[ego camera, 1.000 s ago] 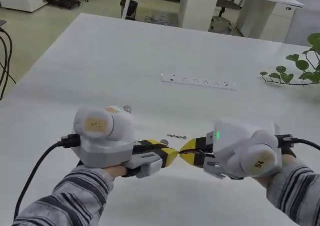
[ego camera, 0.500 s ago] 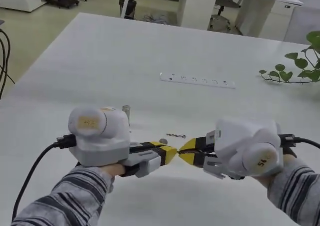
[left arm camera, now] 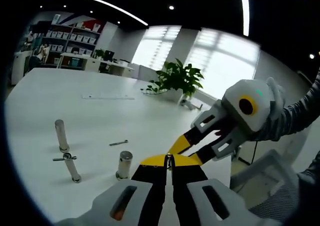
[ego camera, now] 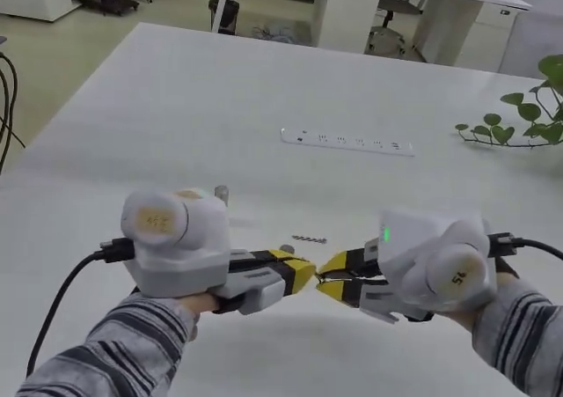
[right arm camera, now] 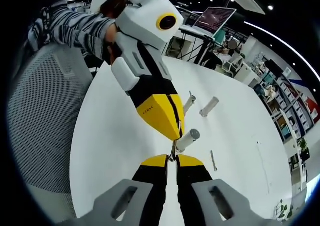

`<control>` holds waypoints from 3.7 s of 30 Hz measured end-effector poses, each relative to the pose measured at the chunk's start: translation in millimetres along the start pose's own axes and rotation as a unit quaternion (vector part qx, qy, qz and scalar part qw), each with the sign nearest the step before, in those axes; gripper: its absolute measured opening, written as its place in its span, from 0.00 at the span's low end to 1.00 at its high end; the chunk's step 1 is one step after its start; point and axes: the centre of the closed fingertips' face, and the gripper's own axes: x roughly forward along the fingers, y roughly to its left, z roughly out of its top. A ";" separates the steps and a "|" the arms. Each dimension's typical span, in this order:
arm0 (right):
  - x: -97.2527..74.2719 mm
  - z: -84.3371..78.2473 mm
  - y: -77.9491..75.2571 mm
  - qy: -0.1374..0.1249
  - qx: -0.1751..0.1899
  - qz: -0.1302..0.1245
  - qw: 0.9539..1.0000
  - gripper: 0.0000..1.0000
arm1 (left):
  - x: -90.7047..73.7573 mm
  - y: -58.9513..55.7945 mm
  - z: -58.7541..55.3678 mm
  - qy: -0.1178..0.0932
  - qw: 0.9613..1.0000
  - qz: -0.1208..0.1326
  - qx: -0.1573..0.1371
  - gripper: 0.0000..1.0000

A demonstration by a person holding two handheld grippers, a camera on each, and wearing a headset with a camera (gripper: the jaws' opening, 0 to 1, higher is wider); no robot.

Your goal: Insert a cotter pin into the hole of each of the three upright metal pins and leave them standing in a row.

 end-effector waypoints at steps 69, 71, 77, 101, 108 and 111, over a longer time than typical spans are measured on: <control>30.7 -39.1 -41.4 0.082 -0.086 -0.016 0.993 0.00 | 13.4 70.1 -34.4 0.068 0.964 0.195 0.166 0.20; 29.6 -37.8 -41.8 0.081 -0.088 -0.016 0.993 0.00 | 13.8 70.1 -35.0 0.069 0.964 0.195 0.168 0.20; 29.3 -29.3 -40.7 0.074 -0.099 -0.015 0.992 0.00 | 14.6 68.7 -33.2 0.064 0.966 0.192 0.164 0.20; 44.1 2.1 -26.9 0.047 -0.109 0.007 0.993 0.00 | 12.5 75.0 -39.7 0.078 0.965 0.201 0.152 0.10; 47.0 5.3 -26.0 0.048 -0.105 0.007 0.993 0.00 | 12.3 74.4 -41.1 0.077 0.966 0.199 0.145 0.10; 47.4 6.0 -25.9 0.048 -0.103 0.006 0.994 0.00 | 12.1 74.1 -41.1 0.076 0.966 0.199 0.143 0.10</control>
